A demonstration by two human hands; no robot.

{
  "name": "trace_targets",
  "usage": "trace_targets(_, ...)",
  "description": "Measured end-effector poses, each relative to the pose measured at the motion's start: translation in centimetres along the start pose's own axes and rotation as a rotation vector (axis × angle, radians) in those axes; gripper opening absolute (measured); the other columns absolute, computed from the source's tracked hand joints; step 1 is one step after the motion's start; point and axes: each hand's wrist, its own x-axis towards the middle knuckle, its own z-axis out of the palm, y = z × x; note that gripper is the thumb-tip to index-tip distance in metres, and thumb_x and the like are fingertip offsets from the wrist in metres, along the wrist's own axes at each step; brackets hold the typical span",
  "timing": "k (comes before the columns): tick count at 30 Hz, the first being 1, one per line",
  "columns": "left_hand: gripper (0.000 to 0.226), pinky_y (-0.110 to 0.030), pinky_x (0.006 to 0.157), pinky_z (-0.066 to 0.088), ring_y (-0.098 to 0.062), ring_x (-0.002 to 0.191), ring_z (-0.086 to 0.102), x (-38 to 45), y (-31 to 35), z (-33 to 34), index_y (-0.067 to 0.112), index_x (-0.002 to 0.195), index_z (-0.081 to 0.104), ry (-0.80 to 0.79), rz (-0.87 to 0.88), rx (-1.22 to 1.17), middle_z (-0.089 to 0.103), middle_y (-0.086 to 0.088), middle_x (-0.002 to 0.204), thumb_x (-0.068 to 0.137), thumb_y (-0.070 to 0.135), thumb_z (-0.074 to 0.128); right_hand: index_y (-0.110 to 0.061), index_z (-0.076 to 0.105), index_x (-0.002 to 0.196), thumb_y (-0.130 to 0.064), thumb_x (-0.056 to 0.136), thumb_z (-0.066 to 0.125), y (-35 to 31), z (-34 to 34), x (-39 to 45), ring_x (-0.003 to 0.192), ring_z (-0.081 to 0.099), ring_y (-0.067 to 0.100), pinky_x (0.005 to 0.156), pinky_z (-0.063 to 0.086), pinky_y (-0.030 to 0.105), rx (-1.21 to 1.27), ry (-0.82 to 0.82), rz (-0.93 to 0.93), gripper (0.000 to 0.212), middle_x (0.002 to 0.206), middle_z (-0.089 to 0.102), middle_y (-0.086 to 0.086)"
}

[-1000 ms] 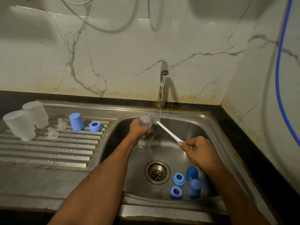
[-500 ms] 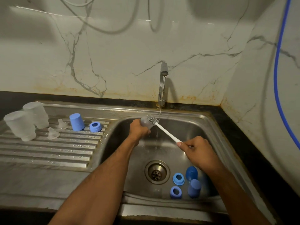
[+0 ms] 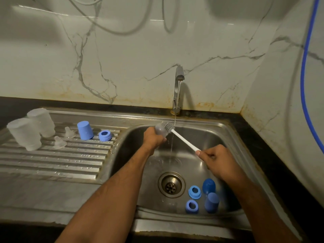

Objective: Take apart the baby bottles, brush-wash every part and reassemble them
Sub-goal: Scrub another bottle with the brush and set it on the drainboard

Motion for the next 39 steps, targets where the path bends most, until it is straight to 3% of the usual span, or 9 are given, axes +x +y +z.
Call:
trace_targets(6, 0.061, -0.048, 0.101, 0.053, -0.029, 0.119, 0.058, -0.3, -0.9, 1.1, 0.009, 0.137, 0.05, -0.078, 0.006, 0.029, 0.058, -0.013, 0.129, 0.082, -0.003, 0.074, -0.016, 0.071, 0.076, -0.046, 0.1, 0.058, -1.0, 1.4, 0.4, 0.054, 0.056, 0.01, 0.056, 0.048, 0.03, -0.04, 0.043, -0.033, 0.041, 0.06, 0.062, 0.004)
trace_targets(12, 0.047, -0.047, 0.1, 0.053, -0.027, 0.116, 0.059, 0.3, -1.0, 0.1, 0.009, 0.126, 0.054, -0.023, -0.031, -0.043, 0.06, -0.01, 0.121, 0.084, -0.005, 0.07, -0.017, 0.069, 0.07, -0.047, 0.098, 0.06, -0.5, 0.8, -0.2, 0.052, 0.05, 0.011, 0.059, 0.053, 0.039, 0.035, -0.026, -0.042, 0.043, 0.054, 0.055, 0.001)
trace_targets(18, 0.059, -0.049, 0.102, 0.052, -0.031, 0.123, 0.056, -0.1, -0.8, 1.0, 0.008, 0.136, 0.05, -0.106, 0.014, 0.035, 0.057, -0.014, 0.131, 0.083, -0.001, 0.075, -0.015, 0.069, 0.073, -0.049, 0.099, 0.058, 0.5, 0.3, 0.4, 0.06, 0.062, 0.017, 0.067, 0.054, 0.037, -0.051, 0.048, 0.017, 0.045, 0.063, 0.064, 0.005)
trace_targets(21, 0.06, -0.047, 0.1, 0.053, -0.026, 0.117, 0.057, -0.2, -1.0, 1.7, 0.009, 0.138, 0.047, -0.138, 0.008, 0.036, 0.056, -0.012, 0.129, 0.085, -0.001, 0.073, -0.014, 0.069, 0.071, -0.046, 0.1, 0.059, -0.2, 0.9, 0.7, 0.055, 0.058, 0.013, 0.06, 0.05, 0.034, -0.055, 0.062, -0.021, 0.044, 0.059, 0.062, 0.004)
trace_targets(27, 0.039, -0.042, 0.095, 0.056, -0.024, 0.109, 0.058, 0.6, -1.6, 0.9, 0.016, 0.113, 0.05, -0.076, -0.031, -0.036, 0.058, -0.011, 0.121, 0.086, -0.003, 0.071, -0.017, 0.068, 0.07, -0.044, 0.099, 0.061, -0.5, 1.2, -0.2, 0.052, 0.05, 0.01, 0.056, 0.049, 0.033, 0.033, -0.031, -0.049, 0.04, 0.055, 0.056, 0.001)
trace_targets(30, 0.045, -0.047, 0.099, 0.054, -0.028, 0.116, 0.058, 1.0, -1.8, 0.7, 0.011, 0.124, 0.053, -0.05, -0.024, -0.046, 0.059, -0.013, 0.124, 0.085, -0.002, 0.072, -0.011, 0.066, 0.068, -0.045, 0.098, 0.061, 0.0, 0.2, -0.3, 0.049, 0.048, 0.012, 0.057, 0.047, 0.033, 0.057, -0.035, -0.012, 0.045, 0.053, 0.054, 0.004)
trace_targets(34, 0.051, -0.047, 0.098, 0.054, -0.029, 0.116, 0.058, 1.1, -1.9, 1.0, 0.009, 0.131, 0.051, -0.08, 0.006, -0.016, 0.057, -0.013, 0.125, 0.086, 0.001, 0.073, -0.013, 0.071, 0.076, -0.048, 0.099, 0.058, 0.2, -0.2, 0.0, 0.06, 0.062, 0.015, 0.063, 0.049, 0.028, -0.032, -0.007, 0.032, 0.044, 0.065, 0.066, 0.008)
trace_targets(39, 0.048, -0.042, 0.095, 0.055, -0.026, 0.113, 0.059, 0.8, -2.3, 2.3, 0.01, 0.129, 0.051, -0.139, 0.035, 0.023, 0.057, -0.009, 0.121, 0.087, 0.002, 0.072, -0.013, 0.069, 0.073, -0.044, 0.1, 0.06, -0.1, 1.1, 0.2, 0.053, 0.055, 0.012, 0.056, 0.049, 0.031, 0.009, 0.0, 0.022, 0.042, 0.057, 0.058, 0.001)
